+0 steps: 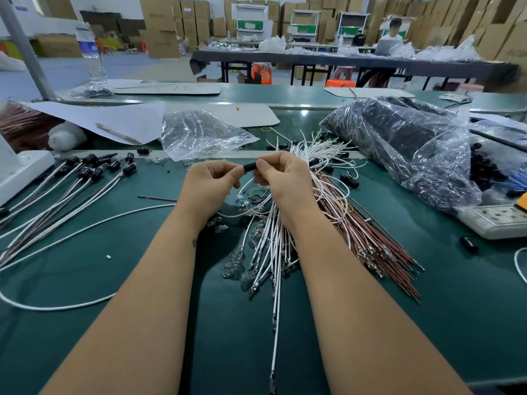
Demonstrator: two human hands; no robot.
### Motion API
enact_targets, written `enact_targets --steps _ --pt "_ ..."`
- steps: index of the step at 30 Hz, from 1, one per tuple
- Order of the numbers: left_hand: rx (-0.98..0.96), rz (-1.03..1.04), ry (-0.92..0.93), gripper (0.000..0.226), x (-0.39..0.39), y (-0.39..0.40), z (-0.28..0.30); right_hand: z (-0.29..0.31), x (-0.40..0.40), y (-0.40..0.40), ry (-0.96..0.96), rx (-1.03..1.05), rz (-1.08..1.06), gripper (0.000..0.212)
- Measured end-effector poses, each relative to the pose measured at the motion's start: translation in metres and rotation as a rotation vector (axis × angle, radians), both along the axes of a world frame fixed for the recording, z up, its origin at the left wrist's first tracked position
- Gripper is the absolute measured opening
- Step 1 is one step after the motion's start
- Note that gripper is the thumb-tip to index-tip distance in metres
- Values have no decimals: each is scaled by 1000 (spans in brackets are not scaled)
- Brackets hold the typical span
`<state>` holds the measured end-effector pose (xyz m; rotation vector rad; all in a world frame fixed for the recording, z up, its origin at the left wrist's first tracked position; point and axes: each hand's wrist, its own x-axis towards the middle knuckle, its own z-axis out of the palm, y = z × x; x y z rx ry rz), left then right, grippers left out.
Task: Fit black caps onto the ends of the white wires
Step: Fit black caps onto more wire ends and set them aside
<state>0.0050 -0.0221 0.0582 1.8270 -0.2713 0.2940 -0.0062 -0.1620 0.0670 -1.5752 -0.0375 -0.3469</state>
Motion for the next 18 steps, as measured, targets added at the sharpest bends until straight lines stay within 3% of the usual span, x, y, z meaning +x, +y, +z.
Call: enact_targets --steps 6,9,13,15,18 --pt "231 -20 7 18 -1 19 2 1 1 -1 -60 95 -83 17" --pt "329 2 37 18 -3 40 8 2 1 -1 -72 31 -47 20" --pt "519 579 -96 18 -1 72 9 3 -1 1 -42 -20 -17 21" --pt "611 861 -28 28 0 81 7 4 -2 -2 -25 -22 -41 19" --pt "640 928 85 59 -1 77 7 4 -2 -5 -26 -157 -134 17"
